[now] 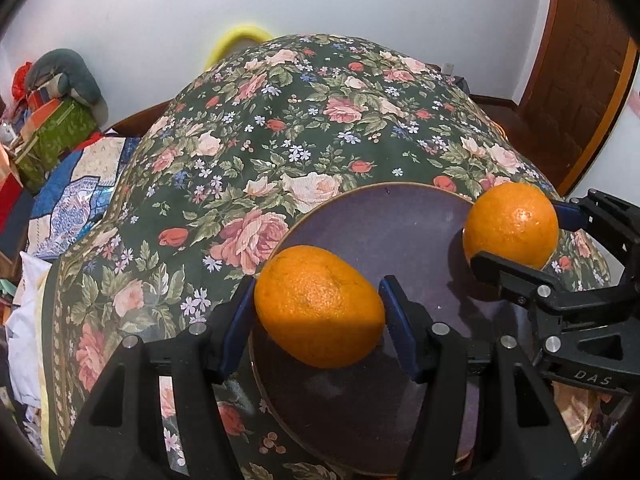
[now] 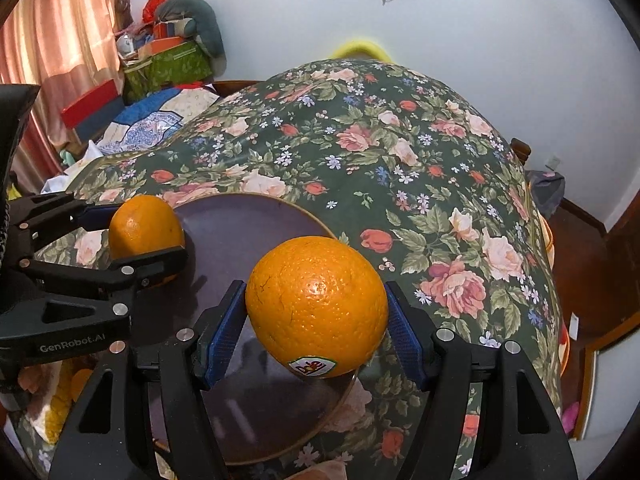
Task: Organize fruits
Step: 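Lift both oranges and carry them over the purple plate with both tools, then lower the oranges onto the plate and open both tools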
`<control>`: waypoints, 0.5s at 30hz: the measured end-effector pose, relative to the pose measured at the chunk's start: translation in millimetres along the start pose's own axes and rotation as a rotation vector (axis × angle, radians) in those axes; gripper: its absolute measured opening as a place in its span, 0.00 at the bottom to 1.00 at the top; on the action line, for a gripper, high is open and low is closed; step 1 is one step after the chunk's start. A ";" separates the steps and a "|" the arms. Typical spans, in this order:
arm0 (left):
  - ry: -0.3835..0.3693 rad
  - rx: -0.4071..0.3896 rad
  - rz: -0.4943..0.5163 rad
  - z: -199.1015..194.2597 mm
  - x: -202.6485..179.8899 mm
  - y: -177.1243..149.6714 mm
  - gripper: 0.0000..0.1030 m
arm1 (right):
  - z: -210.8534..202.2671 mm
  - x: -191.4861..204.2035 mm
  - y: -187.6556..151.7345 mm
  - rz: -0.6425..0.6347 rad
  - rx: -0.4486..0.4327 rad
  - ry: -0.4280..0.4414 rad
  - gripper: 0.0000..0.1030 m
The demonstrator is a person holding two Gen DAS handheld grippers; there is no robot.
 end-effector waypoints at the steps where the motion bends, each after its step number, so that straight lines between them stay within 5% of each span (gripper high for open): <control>1: 0.001 0.000 0.000 0.3 -0.1 0.0 0.60 | 0.3 -0.1 -0.1 0.001 -0.001 0.000 0.63; 4: 0.004 -0.008 -0.005 -1.2 -0.1 0.4 0.64 | 0.2 0.3 -0.3 -0.003 0.000 -0.003 0.63; 6: -0.001 -0.026 -0.005 -5.6 -0.2 1.6 0.76 | 0.3 1.1 -0.2 -0.011 0.002 -0.009 0.63; 15: 0.001 -0.054 -0.014 -20.4 2.5 0.8 0.78 | -17.1 4.9 4.8 -0.022 -0.054 -0.018 0.75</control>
Point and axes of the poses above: each gripper's, at about its wrist camera, not at the fingertips, and z roughly the way its jaws point, x to its left, y to its top, the point moved 7 cm from there along z, roughly the way its jaws point, and after that the axes turned 7 degrees about -y, right-handed, at the moved point
